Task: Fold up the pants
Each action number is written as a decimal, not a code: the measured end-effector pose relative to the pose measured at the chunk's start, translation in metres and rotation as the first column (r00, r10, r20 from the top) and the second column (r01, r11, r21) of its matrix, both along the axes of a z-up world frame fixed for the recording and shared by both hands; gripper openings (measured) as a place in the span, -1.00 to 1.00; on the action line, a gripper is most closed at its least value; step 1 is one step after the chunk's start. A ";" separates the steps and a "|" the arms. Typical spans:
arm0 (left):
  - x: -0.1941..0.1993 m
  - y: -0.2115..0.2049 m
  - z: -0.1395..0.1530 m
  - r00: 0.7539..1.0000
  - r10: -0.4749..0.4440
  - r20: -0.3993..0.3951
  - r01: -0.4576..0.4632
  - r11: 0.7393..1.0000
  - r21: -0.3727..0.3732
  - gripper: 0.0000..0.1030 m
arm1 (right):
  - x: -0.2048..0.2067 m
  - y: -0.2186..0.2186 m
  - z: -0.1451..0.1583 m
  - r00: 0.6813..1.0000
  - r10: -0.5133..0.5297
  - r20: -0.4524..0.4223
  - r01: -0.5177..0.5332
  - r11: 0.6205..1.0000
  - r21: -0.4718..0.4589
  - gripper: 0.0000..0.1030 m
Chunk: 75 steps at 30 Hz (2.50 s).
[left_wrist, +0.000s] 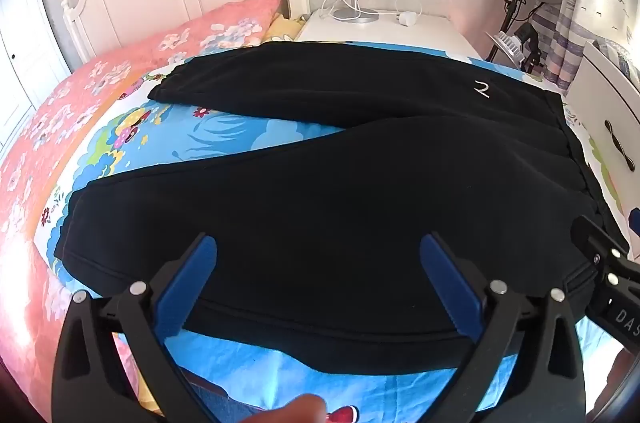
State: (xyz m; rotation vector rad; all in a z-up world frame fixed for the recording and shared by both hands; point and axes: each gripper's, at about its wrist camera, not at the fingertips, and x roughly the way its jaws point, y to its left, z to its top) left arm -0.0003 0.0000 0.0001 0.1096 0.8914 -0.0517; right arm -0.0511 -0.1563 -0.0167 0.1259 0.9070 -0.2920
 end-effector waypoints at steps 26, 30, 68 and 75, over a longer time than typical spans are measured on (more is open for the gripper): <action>0.001 0.003 -0.004 1.000 0.006 -0.008 -0.006 1.000 0.001 0.97 | -0.002 -0.002 -0.001 1.000 -0.003 0.003 0.003 1.000 0.004 0.92; 0.001 0.002 -0.004 1.000 0.005 -0.008 -0.005 1.000 0.000 0.97 | -0.002 -0.003 -0.001 1.000 -0.004 0.004 0.004 1.000 0.005 0.92; 0.000 0.001 -0.004 1.000 0.005 -0.008 -0.005 1.000 0.001 0.97 | -0.002 -0.002 -0.008 1.000 0.000 0.001 0.000 1.000 0.023 0.92; -0.001 0.002 -0.004 1.000 0.005 -0.007 -0.005 1.000 0.000 0.97 | -0.003 -0.002 -0.009 1.000 0.002 0.004 -0.002 1.000 0.022 0.92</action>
